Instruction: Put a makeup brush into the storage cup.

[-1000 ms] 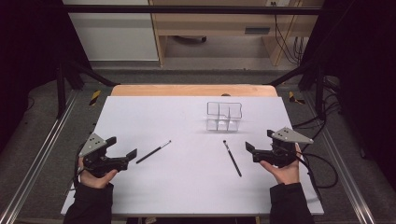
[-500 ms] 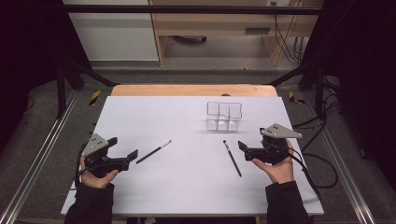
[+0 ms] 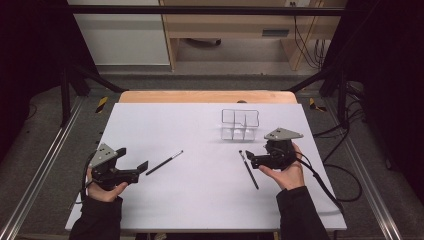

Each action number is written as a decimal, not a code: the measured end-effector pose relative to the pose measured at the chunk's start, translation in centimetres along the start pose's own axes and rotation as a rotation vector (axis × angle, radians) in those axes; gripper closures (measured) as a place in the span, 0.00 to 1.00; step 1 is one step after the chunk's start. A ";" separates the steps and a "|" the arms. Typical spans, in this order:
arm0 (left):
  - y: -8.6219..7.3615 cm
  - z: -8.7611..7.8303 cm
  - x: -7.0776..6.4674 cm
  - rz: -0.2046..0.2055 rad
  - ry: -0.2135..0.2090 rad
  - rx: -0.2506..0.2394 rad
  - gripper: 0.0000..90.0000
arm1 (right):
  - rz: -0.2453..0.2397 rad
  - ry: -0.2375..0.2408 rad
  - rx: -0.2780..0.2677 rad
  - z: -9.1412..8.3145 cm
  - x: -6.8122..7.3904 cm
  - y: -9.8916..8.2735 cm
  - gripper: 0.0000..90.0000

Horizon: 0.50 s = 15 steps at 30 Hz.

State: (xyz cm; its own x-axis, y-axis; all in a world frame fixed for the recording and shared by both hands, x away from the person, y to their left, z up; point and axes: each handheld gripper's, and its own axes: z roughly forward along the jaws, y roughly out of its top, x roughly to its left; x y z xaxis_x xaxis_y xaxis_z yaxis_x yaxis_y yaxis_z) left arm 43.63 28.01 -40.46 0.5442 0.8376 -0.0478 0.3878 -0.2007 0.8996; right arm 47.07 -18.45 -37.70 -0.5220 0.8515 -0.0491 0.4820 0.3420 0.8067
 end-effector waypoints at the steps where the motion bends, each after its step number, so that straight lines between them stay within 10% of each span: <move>1: 0.0 0.0 0.0 0.000 -0.001 0.001 0.05 | 0.001 -0.002 0.003 0.1 0.0 0.0 0.12; 15: -0.2 0.4 -0.3 0.007 -0.005 0.018 0.05 | -0.006 0.001 0.082 2.1 0.4 -0.3 0.15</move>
State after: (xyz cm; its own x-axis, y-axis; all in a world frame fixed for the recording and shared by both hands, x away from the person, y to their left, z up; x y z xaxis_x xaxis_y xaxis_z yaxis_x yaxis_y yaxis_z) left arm 43.74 27.61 -40.79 0.5511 0.8333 -0.0437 0.3970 -0.2158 0.8921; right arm 48.25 -17.37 -39.20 -0.5258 0.8490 -0.0526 0.5348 0.3780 0.7557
